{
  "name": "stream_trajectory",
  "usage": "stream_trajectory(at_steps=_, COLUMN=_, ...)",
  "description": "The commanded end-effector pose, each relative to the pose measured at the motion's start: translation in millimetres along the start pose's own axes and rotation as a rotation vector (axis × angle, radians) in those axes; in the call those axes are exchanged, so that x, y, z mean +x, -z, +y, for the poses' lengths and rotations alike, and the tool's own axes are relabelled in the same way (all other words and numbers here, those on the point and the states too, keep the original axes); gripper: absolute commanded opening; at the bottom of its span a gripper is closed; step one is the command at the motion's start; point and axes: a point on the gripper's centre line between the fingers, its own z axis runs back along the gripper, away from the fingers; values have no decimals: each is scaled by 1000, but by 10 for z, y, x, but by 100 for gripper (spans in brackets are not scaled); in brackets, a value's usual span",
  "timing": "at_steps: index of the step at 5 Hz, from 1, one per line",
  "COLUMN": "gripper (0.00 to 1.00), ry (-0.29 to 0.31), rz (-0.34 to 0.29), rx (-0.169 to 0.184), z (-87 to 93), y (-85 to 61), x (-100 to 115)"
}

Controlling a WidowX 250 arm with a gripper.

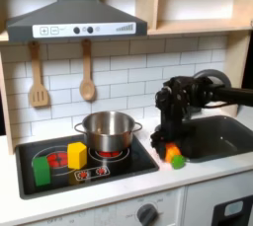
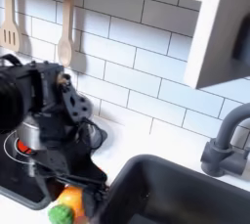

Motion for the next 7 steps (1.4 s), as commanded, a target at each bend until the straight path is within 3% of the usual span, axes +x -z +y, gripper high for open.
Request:
stream_trajectory(at_steps=1, gripper=100, ry=-29, rz=-10, rx=47, z=77, y=87, x=164)
stream_trajectory(at_steps=3, gripper=100, ry=-51, rz=19, rx=69, z=169, y=172, x=146)
stream_trajectory(at_steps=4, gripper=70, ry=-39, rz=31, rx=31, z=117, y=137, x=136)
stream_trajectory(at_steps=5, gripper=0, ry=-19, rz=35, rx=23, z=107, y=130, x=113)
stream_trajectory(at_steps=7, gripper=0, ry=-4, rz=63, rx=2, z=122, y=118, x=94)
